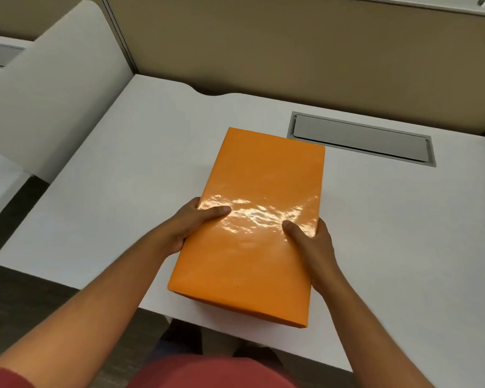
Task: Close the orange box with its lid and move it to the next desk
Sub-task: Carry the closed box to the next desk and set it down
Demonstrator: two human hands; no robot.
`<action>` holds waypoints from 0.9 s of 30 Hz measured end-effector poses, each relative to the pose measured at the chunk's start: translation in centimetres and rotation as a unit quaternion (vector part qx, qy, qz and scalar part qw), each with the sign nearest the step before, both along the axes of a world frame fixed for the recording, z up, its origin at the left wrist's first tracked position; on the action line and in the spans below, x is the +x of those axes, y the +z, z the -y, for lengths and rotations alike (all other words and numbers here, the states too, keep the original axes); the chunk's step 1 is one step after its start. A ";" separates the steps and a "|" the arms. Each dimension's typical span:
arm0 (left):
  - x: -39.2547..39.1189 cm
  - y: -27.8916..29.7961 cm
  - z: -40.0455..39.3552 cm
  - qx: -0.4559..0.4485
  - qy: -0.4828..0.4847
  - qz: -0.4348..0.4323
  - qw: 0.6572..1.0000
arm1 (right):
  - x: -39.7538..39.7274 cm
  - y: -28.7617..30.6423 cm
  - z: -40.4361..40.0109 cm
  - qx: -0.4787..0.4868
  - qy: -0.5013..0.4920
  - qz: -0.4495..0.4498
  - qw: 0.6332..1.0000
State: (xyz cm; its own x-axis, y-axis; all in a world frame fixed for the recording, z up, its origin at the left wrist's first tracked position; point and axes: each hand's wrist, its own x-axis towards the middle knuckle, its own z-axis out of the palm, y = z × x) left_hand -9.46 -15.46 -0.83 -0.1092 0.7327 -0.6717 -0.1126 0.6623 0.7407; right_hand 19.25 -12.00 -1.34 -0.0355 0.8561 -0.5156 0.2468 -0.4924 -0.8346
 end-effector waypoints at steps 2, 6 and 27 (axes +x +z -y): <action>-2.4 0.5 -0.6 0.006 0.003 -0.010 1.000 | -2.5 0.6 -0.7 0.010 0.007 0.007 1.000; -9.4 2.1 -1.8 0.021 0.011 -0.026 0.999 | -9.5 1.6 -2.5 0.035 0.011 0.004 0.999; -47.0 5.0 -12.9 0.056 0.021 -0.080 0.995 | -48.6 2.3 -14.9 0.059 0.051 -0.001 0.997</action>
